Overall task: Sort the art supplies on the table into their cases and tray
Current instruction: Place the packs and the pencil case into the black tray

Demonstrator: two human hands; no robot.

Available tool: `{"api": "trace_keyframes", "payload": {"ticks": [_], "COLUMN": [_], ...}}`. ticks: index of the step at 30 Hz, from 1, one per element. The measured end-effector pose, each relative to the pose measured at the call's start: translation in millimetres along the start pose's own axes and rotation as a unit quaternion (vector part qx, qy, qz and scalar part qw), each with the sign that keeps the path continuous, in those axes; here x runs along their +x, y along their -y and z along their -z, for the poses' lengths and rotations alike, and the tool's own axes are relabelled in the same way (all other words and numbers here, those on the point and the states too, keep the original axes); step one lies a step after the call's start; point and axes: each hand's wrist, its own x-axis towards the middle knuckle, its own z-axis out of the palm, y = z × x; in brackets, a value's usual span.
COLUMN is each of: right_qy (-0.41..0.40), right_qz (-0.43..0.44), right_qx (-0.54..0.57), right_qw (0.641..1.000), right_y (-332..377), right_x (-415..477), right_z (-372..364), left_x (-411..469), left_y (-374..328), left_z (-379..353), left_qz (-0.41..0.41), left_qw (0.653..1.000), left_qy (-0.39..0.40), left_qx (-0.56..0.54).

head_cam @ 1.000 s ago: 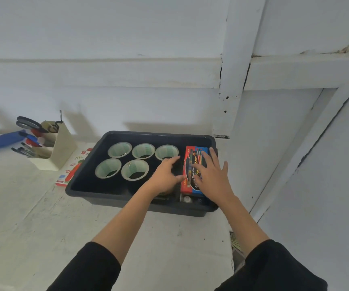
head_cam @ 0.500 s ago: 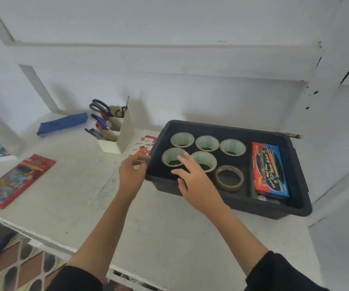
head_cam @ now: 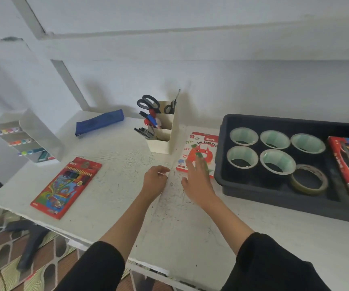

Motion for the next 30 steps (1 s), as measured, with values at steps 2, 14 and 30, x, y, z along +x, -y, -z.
{"api": "trace_keyframes", "payload": {"ticks": [2, 14, 30], "right_qy": [-0.028, -0.09, -0.254], "right_qz": [-0.078, -0.191, -0.063], "right_qx": [-0.006, 0.194, 0.249], "right_qw": [0.997, 0.958, 0.933], "right_y": [-1, 5, 13], "right_x": [6, 19, 4], "right_z": [-5, -9, 96], "left_x": [16, 52, 2], "left_y": [-3, -24, -106], "left_z": [-7, -42, 20], "left_qz": [-0.005, 0.064, -0.073], "left_qw": [1.0, 0.985, 0.883], "left_qy": [0.023, 0.082, 0.153], "left_qx": [0.018, -0.14, -0.437]}}
